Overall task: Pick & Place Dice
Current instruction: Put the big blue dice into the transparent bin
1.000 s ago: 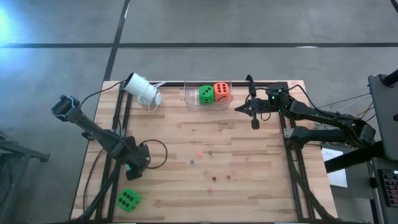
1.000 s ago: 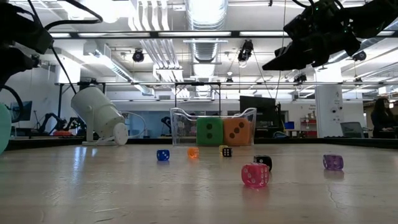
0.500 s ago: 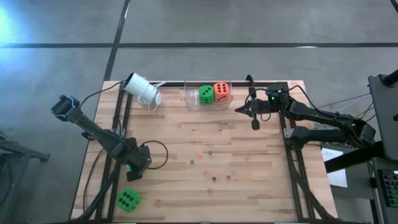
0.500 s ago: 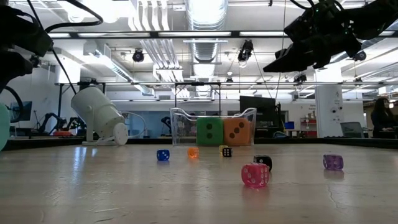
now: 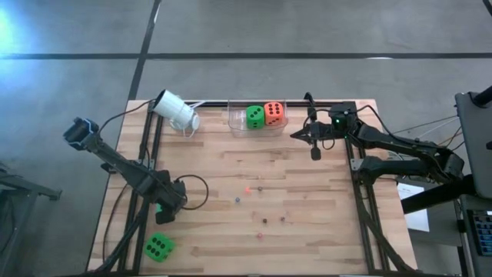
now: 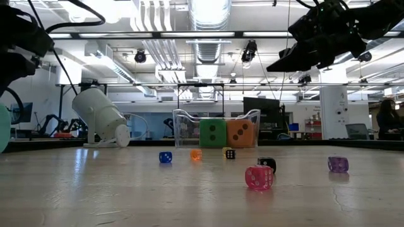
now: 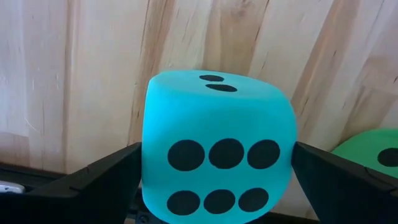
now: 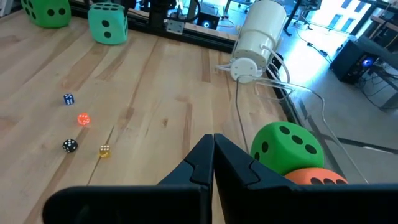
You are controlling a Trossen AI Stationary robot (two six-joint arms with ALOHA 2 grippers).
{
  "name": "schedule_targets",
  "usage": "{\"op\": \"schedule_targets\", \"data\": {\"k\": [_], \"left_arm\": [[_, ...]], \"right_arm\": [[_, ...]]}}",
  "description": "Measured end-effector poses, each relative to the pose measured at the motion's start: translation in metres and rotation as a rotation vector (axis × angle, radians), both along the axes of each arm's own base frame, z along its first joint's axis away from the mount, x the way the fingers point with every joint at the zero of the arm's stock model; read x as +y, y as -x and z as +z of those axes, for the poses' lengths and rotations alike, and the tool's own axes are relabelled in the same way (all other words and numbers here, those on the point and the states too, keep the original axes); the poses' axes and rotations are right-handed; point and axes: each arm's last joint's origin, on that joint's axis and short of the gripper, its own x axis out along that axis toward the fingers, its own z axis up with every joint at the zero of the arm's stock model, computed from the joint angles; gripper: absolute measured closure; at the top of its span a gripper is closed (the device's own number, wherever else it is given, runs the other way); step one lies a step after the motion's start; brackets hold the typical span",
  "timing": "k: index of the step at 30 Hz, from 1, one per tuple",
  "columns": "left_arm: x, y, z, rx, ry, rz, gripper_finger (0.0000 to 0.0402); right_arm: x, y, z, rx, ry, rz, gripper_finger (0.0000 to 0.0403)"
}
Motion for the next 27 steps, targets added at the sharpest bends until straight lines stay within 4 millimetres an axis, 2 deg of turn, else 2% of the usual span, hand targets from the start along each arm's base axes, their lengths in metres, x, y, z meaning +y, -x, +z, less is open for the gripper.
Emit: {"op": "schedule_targets", "data": {"k": [11, 27], "left_arm": [[0.0020, 0.0028, -0.0078, 0.011, -0.012, -0.023, 0.0002], [0.0016, 0.0011, -0.0080, -0.015, -0.018, -0.026, 0.0002]], "right_arm": [[-0.0001, 0.0000, 0.0002, -0.002, 0.002, 0.000, 0.0394], [0.0000, 0.0000, 0.0002, -0.002, 0.002, 0.000, 0.0394]]}}
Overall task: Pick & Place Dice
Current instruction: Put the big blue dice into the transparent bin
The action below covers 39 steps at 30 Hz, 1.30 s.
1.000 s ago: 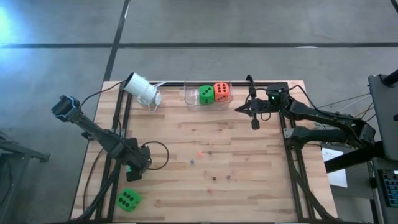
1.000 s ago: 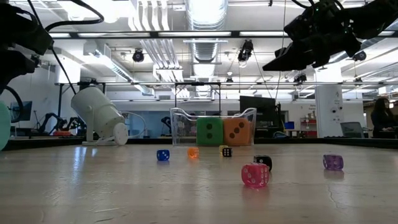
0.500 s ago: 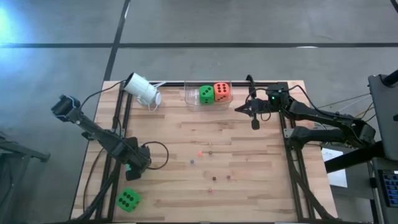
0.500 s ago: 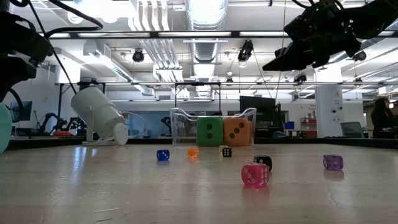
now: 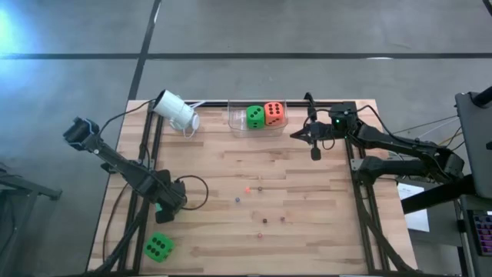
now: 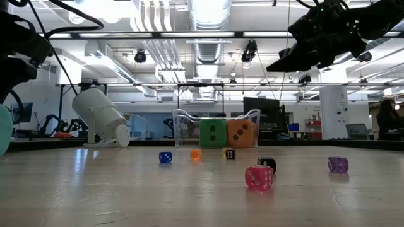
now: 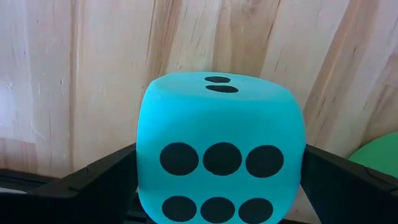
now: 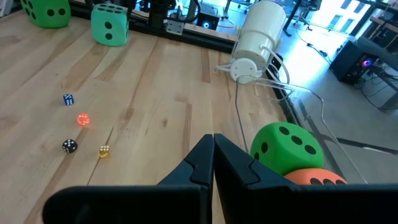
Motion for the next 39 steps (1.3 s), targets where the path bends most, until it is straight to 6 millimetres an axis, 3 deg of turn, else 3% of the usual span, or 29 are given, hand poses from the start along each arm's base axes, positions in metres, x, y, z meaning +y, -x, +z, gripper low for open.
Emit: {"op": "schedule_targets", "data": {"k": [24, 39], "left_arm": [[-0.0011, -0.0018, -0.0003, -0.021, 0.010, -0.038, 0.0003], [-0.0010, -0.0020, -0.0008, -0.019, 0.021, -0.074, 0.0030]], "right_arm": [[-0.0004, -0.0005, 0.0024, -0.022, 0.003, -0.004, 0.0394], [-0.0008, -0.0010, 0.0042, -0.040, 0.016, -0.004, 0.0394]]}}
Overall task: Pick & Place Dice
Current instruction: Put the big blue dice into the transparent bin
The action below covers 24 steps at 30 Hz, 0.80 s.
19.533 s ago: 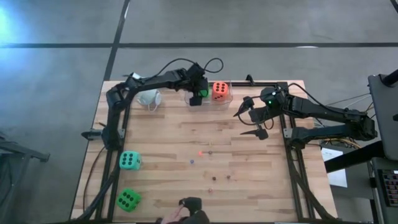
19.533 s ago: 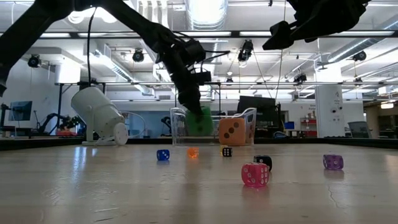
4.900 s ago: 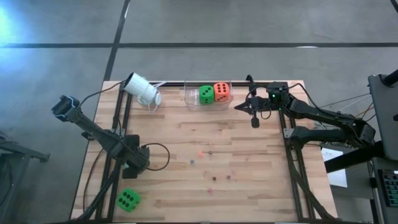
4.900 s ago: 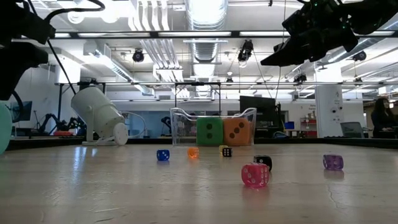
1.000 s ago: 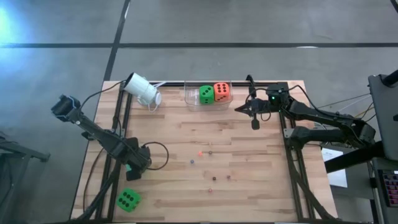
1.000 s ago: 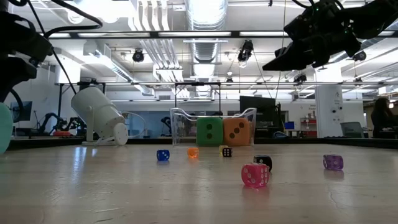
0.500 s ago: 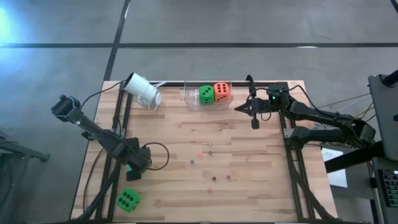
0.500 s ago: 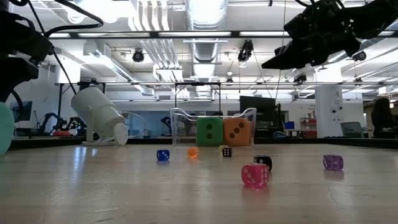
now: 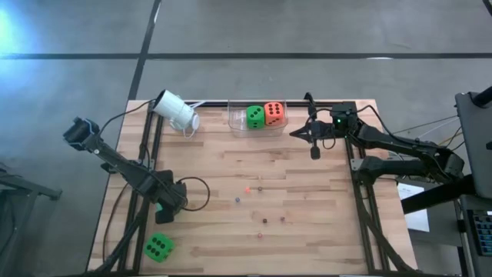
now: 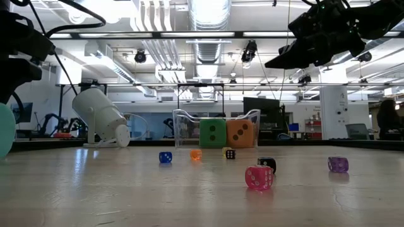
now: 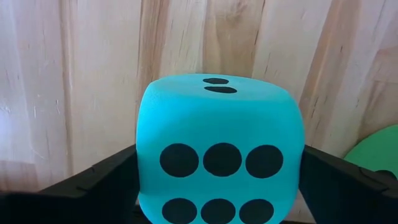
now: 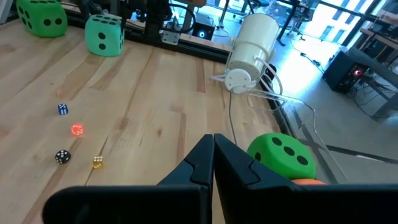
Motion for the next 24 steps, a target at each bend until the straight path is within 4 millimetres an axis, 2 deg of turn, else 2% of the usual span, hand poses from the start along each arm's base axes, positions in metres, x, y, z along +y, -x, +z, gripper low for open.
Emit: {"op": "schedule_targets", "data": {"k": [7, 14, 24], "left_arm": [[0.0011, 0.0030, -0.0073, 0.020, 0.036, 0.000, 0.0039], [0.0007, 0.0000, 0.0006, -0.027, 0.049, 0.008, 0.0037], [0.0036, -0.0022, 0.0008, -0.033, 0.050, 0.054, 0.0040]], "right_arm": [[0.0000, 0.0000, 0.0000, 0.000, 0.000, 0.000, 0.0394], [-0.0001, -0.0001, 0.0005, -0.004, 0.003, 0.000, 0.0394], [-0.0001, -0.0002, 0.0006, -0.006, 0.004, 0.000, 0.0394]]}}
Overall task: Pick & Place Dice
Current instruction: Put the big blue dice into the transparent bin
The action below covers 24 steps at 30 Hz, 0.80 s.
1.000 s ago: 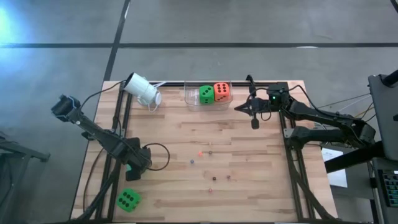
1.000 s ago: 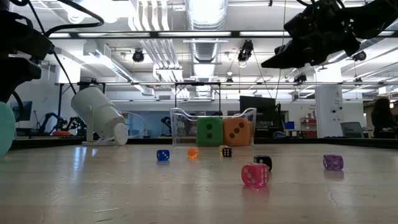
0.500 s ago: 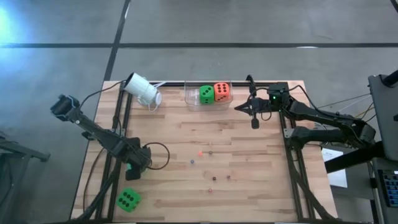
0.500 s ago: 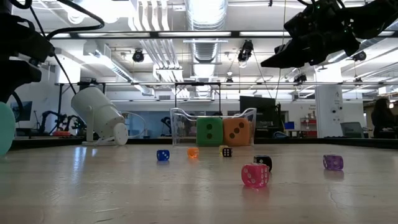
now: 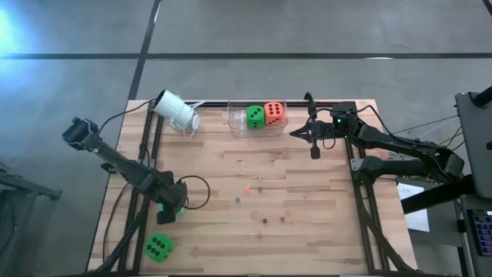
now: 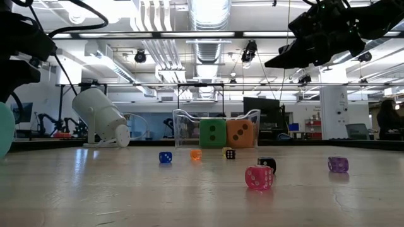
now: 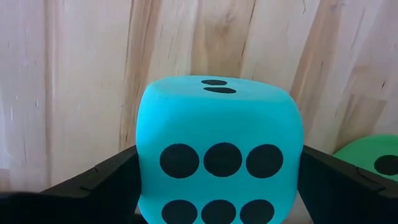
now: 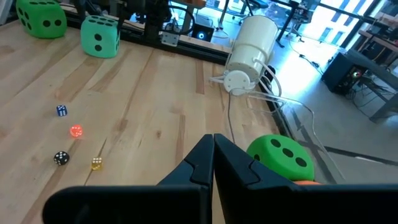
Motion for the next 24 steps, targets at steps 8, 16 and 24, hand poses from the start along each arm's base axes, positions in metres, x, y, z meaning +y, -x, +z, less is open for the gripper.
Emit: {"op": "schedule_targets", "data": {"k": [8, 16, 24], "left_arm": [[0.006, -0.010, 0.009, -0.045, 0.000, 0.040, 0.0036], [0.013, -0.025, 0.025, -0.114, 0.021, 0.059, 0.0035], [0.037, -0.053, 0.058, -0.307, -0.024, 0.050, 0.0034]], "right_arm": [[0.000, 0.000, 0.000, -0.003, 0.003, 0.000, 0.0394], [0.000, 0.000, 0.001, -0.005, 0.014, 0.003, 0.0394], [0.000, 0.000, 0.001, -0.005, 0.014, 0.002, 0.0394]]}}
